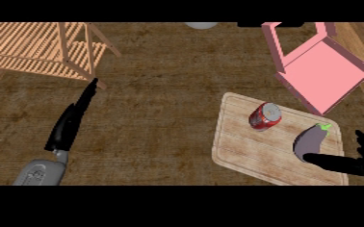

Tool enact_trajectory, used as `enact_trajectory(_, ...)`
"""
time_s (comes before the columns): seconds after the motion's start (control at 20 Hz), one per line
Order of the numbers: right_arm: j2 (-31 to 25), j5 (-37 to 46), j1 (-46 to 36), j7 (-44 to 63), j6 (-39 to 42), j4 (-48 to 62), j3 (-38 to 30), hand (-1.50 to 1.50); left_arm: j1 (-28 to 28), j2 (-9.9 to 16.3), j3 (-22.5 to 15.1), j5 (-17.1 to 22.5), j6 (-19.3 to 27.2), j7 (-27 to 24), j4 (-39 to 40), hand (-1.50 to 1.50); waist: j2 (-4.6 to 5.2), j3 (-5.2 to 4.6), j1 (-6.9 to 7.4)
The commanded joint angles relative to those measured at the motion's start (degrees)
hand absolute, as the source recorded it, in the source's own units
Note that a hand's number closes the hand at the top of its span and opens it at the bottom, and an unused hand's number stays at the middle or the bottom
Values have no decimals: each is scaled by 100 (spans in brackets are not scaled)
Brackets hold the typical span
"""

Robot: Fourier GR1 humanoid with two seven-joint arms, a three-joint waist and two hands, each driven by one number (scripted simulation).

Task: Pick the eggplant from the cutting board and place it in the cardboard box

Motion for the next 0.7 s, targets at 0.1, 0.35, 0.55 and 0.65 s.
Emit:
enact_trajectory(0.1, 595, 113, -903, -360, 247, 1382, -28, -150, -65, -172, 81, -206, -32, 246, -227, 0, 8, 4, 46)
enact_trajectory(0.35, 935, 403, -955, -350, 392, 1319, -218, -150, -315, -288, 447, -287, -339, 108, 183, 0, 4, 1, 1)
enact_trajectory(0.55, 1150, 604, -492, -270, 438, 743, -234, -150, -348, -175, 697, -332, -571, 356, -20, 0, -1, 1, -13)
enact_trajectory(0.65, 1217, 623, -684, -508, 637, 1092, -444, -150, -24, -422, 639, -523, -486, -177, 153, 0, 0, 1, -5)
